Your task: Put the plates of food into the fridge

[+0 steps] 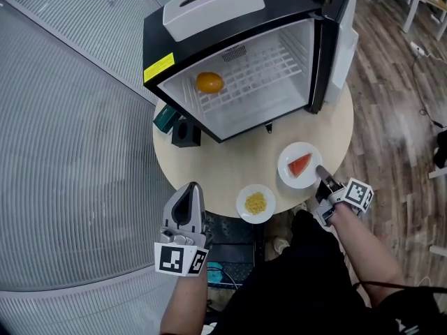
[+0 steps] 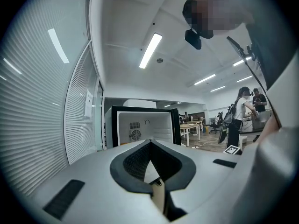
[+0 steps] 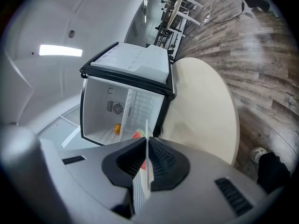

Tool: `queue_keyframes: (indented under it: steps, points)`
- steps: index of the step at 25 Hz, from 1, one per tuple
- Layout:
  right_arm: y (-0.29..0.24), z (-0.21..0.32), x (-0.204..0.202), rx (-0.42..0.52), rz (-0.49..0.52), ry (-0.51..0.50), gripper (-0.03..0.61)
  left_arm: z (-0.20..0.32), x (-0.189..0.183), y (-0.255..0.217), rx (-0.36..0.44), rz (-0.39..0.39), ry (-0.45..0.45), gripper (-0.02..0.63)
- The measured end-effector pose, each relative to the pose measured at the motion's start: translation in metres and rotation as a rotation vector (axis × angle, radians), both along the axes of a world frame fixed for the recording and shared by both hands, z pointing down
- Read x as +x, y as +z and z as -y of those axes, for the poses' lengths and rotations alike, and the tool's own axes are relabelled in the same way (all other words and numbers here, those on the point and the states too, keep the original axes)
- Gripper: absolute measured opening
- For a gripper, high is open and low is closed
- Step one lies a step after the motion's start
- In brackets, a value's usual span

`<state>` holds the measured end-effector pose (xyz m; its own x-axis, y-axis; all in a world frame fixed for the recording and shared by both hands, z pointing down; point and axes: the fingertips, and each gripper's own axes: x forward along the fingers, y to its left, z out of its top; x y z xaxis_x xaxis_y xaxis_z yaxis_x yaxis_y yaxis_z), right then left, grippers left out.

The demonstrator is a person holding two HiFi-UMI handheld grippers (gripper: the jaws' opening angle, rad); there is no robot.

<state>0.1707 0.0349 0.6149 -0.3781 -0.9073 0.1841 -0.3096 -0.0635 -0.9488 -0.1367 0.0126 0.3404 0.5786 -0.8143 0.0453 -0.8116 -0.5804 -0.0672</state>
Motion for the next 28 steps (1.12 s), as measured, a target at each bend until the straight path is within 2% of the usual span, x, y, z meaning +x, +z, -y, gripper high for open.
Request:
queue_keyframes:
  steps: [3, 8, 17, 28]
  points:
    - [-0.018, 0.015, 0.003, 0.036, 0.008, -0.002, 0.018, 0.006, 0.002, -0.004, 0.007, -0.011, -0.006, 0.006]
    - [-0.039, 0.035, 0.007, 0.060, -0.045, -0.022, 0.020, 0.017, 0.001, -0.018, 0.038, -0.037, -0.028, 0.006]
    - [-0.079, 0.082, 0.009, 0.130, -0.040, -0.051, 0.020, 0.053, 0.001, -0.039, 0.067, -0.089, -0.062, 0.006]
    - [-0.122, 0.145, 0.006, 0.188, 0.010, -0.052, 0.020, 0.089, 0.019, -0.073, 0.115, -0.065, -0.047, 0.006]
